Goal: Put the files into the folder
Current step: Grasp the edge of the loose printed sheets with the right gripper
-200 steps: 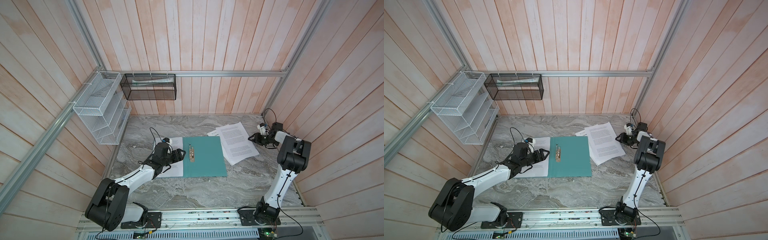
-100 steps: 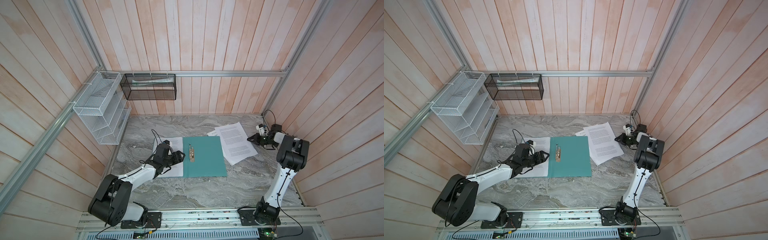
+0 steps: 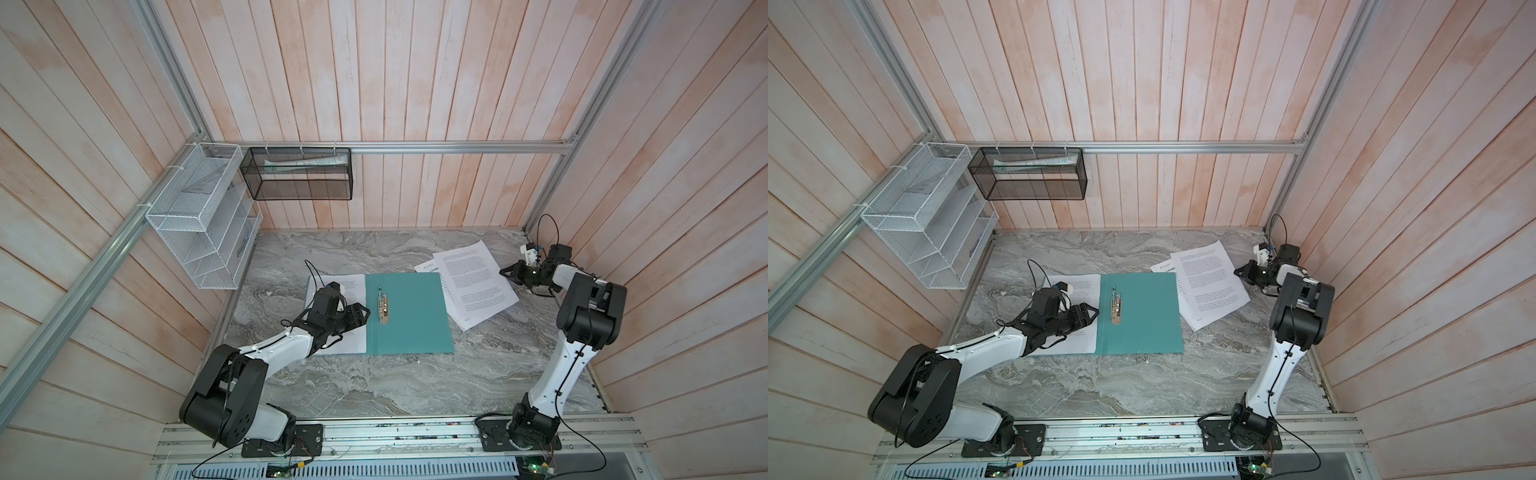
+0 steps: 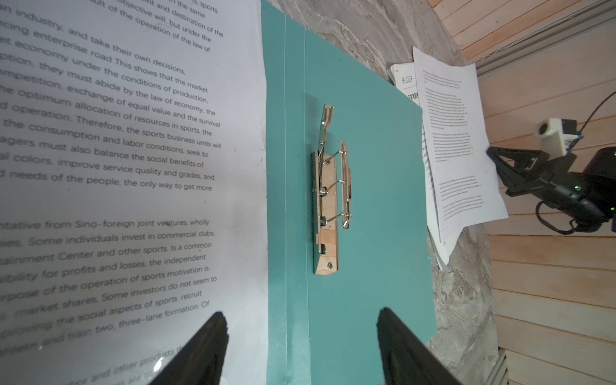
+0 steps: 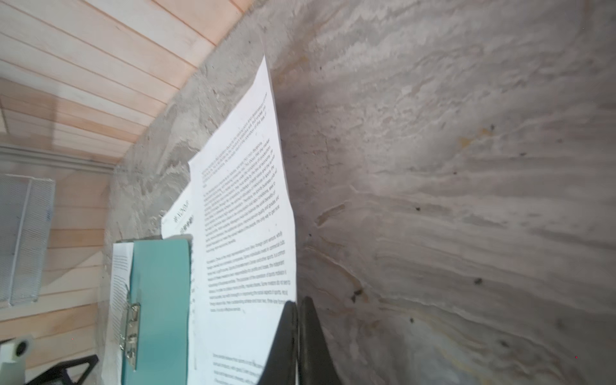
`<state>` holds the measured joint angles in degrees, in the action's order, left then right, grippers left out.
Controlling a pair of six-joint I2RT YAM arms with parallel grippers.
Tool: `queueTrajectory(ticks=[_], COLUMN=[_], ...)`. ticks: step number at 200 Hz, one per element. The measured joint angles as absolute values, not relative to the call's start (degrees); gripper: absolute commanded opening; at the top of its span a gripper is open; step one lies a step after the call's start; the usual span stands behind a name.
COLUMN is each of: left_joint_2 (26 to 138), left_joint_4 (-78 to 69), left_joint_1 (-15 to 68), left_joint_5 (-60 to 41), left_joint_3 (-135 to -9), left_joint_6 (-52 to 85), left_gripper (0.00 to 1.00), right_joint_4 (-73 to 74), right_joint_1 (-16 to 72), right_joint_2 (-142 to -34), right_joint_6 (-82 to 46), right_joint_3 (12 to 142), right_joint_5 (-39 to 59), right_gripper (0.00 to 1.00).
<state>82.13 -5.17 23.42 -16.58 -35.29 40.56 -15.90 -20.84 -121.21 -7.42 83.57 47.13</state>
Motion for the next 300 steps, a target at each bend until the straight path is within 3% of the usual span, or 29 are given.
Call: queueTrajectory(ticks=[54, 90, 106, 124, 189, 300], left_joint_2=[82.2, 82.2, 82.2, 82.3, 82.3, 84.2], left_joint_4=[-5.4, -5.7, -6.0, -6.4, -6.9, -6.7], left_joint_1=[23.4, 23.4, 23.4, 23.4, 23.4, 23.4], left_joint_5=[-16.9, -17.1, -17.2, -17.4, -17.5, -17.5], left_joint_3=[-35.3, -35.3, -35.3, -35.3, -35.3, -35.3], left_joint_6=[40.7, 41.2, 41.2, 41.2, 41.2, 41.1], left_gripper=[0.71, 0.71, 0.71, 0.71, 0.71, 0.69], right_joint_4=[-5.5, -5.8, -9.2, -11.2, -19.4, -19.8], right_joint_1=[-20.1, -16.3, -15.4, -15.7, -16.6, -18.5], right_joint_2=[-115.8, -113.5, -114.1, -115.8, -133.2, -140.2], right_joint_6=[-22.8, -26.5, -24.1, -20.8, -9.2, -7.7], right_joint_3=[77.1, 77.1, 80.9, 85.8, 104.5, 105.8], right_joint_5=[55.6, 55.0, 52.8, 51.5, 50.8, 59.0], right_gripper=[0.0, 0.0, 0.29, 0.4, 0.37, 0.3])
